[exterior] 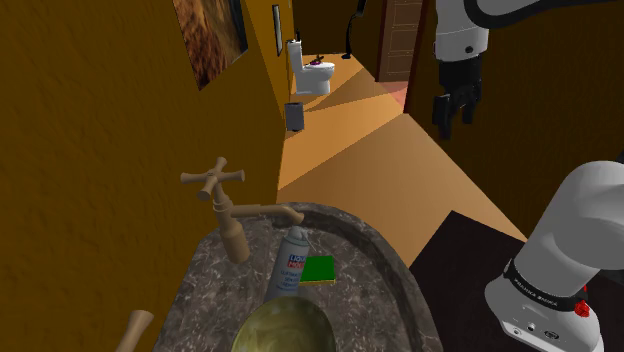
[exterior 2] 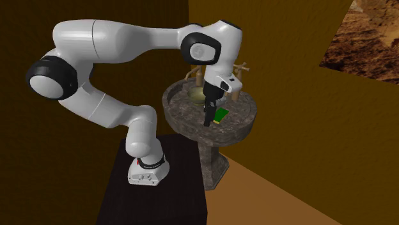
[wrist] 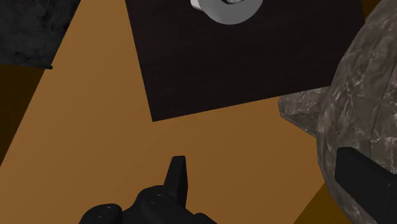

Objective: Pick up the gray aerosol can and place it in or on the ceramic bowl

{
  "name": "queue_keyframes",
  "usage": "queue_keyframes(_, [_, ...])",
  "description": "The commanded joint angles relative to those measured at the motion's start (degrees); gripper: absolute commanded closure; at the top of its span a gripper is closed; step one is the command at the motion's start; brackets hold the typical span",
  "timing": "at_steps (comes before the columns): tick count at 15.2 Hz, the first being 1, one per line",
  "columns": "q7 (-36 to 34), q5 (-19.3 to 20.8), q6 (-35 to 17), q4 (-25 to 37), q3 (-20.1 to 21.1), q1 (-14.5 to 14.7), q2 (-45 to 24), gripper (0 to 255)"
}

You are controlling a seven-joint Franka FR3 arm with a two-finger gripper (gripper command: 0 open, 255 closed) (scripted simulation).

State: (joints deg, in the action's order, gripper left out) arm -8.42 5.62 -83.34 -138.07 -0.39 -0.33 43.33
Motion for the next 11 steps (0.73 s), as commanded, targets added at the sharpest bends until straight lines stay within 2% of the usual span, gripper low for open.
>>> queue_keyframes(1, [0.0, 0.0, 0.0, 0.0, 0.0, 0.0, 0.0, 0])
queue_keyframes(11, [-11.3, -10.44, -6.81, 3.13, 8.57, 4.32, -13.13, 0])
